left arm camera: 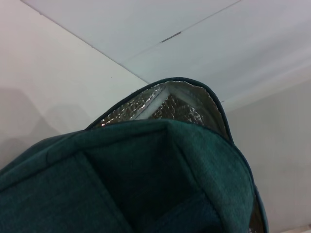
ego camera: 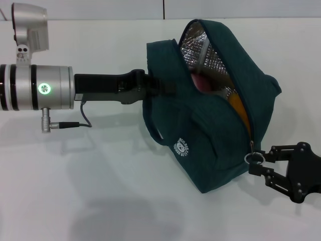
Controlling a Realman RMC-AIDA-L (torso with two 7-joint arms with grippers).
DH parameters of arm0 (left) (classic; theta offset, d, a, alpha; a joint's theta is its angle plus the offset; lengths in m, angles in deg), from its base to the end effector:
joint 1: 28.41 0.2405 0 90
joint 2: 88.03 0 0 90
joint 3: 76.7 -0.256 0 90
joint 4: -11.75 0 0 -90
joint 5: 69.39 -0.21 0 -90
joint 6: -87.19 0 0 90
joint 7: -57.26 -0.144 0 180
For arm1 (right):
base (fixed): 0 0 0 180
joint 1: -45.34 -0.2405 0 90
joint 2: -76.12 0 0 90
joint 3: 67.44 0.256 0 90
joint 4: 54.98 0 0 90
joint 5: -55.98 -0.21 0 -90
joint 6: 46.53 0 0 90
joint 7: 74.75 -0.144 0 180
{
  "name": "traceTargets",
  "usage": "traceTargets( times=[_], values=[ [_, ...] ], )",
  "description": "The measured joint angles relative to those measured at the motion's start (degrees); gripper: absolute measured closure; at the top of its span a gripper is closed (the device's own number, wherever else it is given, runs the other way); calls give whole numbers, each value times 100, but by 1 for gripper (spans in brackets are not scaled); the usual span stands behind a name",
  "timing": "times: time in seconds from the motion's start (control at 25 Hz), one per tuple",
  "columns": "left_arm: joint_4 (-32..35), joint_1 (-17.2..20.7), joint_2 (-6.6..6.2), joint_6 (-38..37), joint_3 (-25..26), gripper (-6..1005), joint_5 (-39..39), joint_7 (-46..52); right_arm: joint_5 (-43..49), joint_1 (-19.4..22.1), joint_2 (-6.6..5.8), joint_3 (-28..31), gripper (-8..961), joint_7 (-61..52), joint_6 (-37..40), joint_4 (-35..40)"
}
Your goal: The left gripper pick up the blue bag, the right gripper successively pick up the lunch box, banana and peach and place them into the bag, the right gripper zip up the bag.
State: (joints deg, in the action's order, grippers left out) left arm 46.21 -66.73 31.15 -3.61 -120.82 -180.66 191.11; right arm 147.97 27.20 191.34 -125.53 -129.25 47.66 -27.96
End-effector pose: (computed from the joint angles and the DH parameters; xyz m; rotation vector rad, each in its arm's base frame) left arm -0.2059 0.3517 -0.0171 2.3372 1.7244 0.7933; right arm 0.2975 0.2543 -0.0143 -2.7144 0.3594 0.8992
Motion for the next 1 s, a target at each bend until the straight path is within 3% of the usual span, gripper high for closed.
traceTargets(
  times=[0.16,0.64,0.72,1.0],
  values=[
    [0,0,0,0,0,886,0,0,-5,18,0,0,711,1,2,9],
    [0,0,0,0,0,885,0,0,-87,75,-9,18,872,147,81,24],
    [0,0,0,0,0,885,0,0,-122,82,-9,18,946,148,81,24],
    [0,0,0,0,0,884,0,0,-147,95,-13,55,946,220,255,24]
  ],
)
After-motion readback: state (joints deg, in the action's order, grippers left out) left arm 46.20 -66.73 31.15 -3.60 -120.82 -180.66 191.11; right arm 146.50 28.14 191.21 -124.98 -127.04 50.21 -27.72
